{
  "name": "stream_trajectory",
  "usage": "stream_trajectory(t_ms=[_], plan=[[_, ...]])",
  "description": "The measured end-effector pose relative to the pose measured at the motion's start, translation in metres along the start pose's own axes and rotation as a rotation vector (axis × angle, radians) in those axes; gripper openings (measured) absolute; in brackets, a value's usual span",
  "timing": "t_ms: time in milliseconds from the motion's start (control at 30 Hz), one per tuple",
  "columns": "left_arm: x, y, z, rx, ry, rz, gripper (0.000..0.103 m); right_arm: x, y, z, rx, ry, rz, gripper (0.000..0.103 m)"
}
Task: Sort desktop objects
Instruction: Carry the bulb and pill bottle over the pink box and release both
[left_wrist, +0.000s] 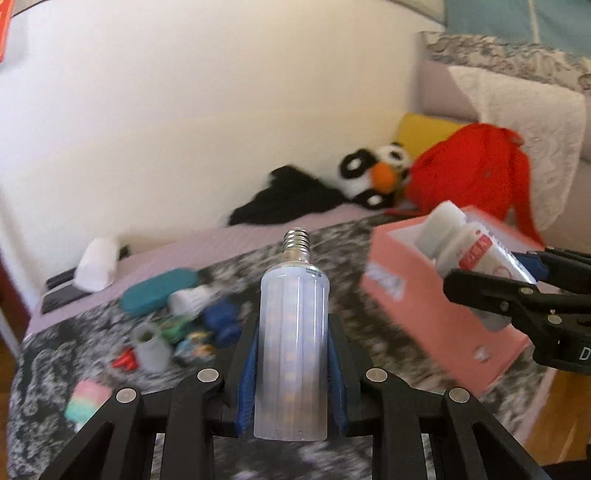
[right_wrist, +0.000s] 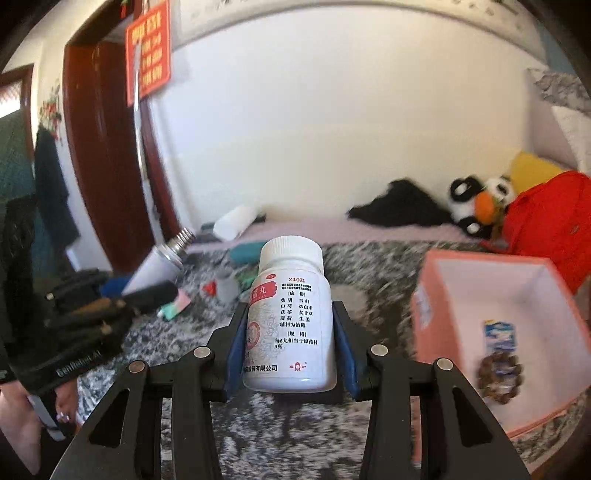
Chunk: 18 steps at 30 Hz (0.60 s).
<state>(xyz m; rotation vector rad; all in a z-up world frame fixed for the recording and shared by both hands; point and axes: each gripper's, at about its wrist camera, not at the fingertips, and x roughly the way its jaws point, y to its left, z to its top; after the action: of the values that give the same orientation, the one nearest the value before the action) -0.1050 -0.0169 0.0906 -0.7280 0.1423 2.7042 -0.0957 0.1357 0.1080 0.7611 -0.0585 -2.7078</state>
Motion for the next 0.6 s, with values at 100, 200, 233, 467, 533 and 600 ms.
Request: stream_trajectory(t_ms=[100,200,233,467,533,600], plan=[[0.002,-0.036,0.019,0.018,-0.027,-0.053,0.027,-0.033,-0.029,0.004,0.040,-0.058,-0.052,0.045],[0.005,-0.073,0.040,0.036,-0.055,-0.112,0.027,-0.066,-0.058,0.007,0.080,-0.116,-0.105,0.045],[0.006,-0.086,0.046,0.043,-0.063,-0.131,0.027,-0.077,-0.068,0.008,0.093,-0.135,-0.123,0.045],[0.065,-0.178,0.065,0.111,-0.007,-0.250,0.027,-0.124,-0.163,0.000,0.229,-0.195,-0.331,0.046],[0.087,-0.197,0.064,0.126,0.026,-0.266,0.027,-0.123,-0.194,-0.005,0.285,-0.180,-0.351,0.046],[0.109,-0.212,0.063,0.142,0.053,-0.264,0.027,-0.116,-0.223,-0.012,0.338,-0.160,-0.365,0.046]])
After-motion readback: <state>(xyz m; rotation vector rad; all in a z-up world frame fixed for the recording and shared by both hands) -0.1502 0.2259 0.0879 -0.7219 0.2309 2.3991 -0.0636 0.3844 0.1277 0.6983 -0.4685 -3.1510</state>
